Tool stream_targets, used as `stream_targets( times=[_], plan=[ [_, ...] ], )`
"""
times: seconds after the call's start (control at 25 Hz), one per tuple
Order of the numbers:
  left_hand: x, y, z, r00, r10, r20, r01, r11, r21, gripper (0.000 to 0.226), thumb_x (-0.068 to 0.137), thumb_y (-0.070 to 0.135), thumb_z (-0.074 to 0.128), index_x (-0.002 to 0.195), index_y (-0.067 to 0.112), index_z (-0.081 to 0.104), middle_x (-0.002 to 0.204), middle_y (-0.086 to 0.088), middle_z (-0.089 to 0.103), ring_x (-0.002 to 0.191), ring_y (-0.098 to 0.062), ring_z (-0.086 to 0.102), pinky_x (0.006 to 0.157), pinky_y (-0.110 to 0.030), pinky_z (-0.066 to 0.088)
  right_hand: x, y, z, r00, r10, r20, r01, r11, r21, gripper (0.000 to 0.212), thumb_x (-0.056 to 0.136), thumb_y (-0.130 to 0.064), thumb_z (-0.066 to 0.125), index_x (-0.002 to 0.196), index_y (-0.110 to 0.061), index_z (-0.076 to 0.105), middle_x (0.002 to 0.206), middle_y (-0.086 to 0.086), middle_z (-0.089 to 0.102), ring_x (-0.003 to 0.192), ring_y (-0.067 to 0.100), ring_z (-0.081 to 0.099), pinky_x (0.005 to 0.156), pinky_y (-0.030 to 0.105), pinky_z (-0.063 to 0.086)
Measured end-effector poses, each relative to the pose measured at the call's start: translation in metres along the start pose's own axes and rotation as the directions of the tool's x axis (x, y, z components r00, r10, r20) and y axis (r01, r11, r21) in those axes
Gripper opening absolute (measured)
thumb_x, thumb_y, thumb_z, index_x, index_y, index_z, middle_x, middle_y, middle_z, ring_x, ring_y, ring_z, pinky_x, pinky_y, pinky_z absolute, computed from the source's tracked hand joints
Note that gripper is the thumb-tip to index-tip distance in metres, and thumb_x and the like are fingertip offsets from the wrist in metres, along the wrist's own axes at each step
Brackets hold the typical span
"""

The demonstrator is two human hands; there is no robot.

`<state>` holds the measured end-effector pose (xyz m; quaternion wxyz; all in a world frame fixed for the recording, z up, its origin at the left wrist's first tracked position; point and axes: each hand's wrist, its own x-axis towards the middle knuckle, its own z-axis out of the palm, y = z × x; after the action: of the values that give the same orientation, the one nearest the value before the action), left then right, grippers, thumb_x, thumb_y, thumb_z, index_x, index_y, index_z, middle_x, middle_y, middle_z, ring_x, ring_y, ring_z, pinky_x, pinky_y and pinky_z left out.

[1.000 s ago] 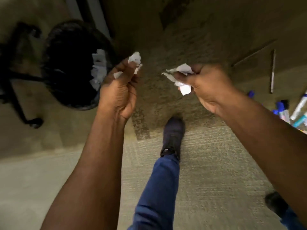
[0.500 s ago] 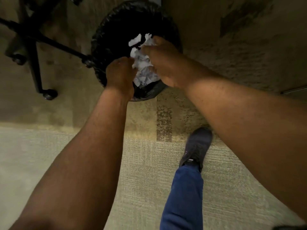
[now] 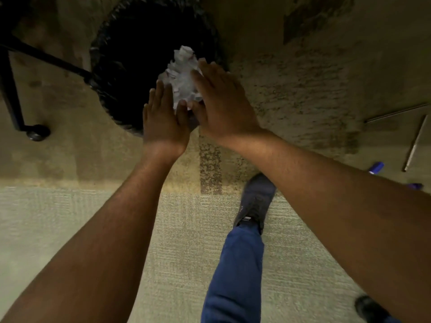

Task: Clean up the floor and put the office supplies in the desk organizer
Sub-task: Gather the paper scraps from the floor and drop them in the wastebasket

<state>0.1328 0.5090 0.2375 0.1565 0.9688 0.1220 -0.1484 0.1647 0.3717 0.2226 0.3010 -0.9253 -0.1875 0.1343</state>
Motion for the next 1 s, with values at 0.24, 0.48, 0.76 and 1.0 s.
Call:
stream_targets(
  times=[0.24,0.48,0.76,1.0],
  plan=[
    [-0.073,0.090,0.067,0.965,0.187,-0.184,-0.209,0.972,-0.107,0.046,0.096,0.021,0.047,0.136,0.000,0.049,0.143,-0.019,0.048,0.134,-0.031,0.043,0.112,-0.034,0.030,-0.134,0.083,-0.024,0.954,0.281,-0.107,-0.279,0.960,0.032,0.047,0.095,-0.035,0.048,0.132,-0.008,0.051,0.141,0.013,0.049,0.131,0.029,0.043,0.108,0.043,0.034],
    [-0.146,0.201,0.145,0.946,0.307,0.101,-0.289,0.944,-0.158,0.031,0.095,0.019,0.053,0.121,0.005,0.060,0.118,-0.017,0.065,0.110,-0.034,0.058,0.093,-0.036,0.045,-0.295,0.166,-0.037,0.802,0.590,-0.092,-0.571,0.803,0.170,0.042,0.096,-0.032,0.049,0.129,-0.007,0.054,0.139,0.013,0.051,0.132,0.030,0.042,0.110,0.044,0.033],
    [-0.198,0.301,0.240,0.767,0.546,0.337,-0.538,0.833,-0.128,0.030,0.087,0.009,0.060,0.116,0.003,0.064,0.115,-0.018,0.067,0.105,-0.035,0.062,0.091,-0.034,0.045,-0.434,0.263,-0.025,0.643,0.760,-0.098,-0.720,0.643,0.260,0.039,0.091,-0.026,0.056,0.123,-0.004,0.058,0.129,0.017,0.057,0.122,0.034,0.050,0.104,0.043,0.040],
    [-0.215,0.376,0.348,0.711,0.569,0.414,-0.597,0.799,-0.072,0.038,0.087,0.016,0.062,0.124,0.010,0.060,0.115,-0.017,0.067,0.100,-0.034,0.064,0.085,-0.030,0.044,-0.521,0.373,-0.006,0.487,0.864,-0.130,-0.804,0.501,0.320,0.047,0.088,-0.023,0.059,0.130,-0.003,0.051,0.133,0.019,0.052,0.124,0.035,0.046,0.104,0.041,0.037]
  ],
)
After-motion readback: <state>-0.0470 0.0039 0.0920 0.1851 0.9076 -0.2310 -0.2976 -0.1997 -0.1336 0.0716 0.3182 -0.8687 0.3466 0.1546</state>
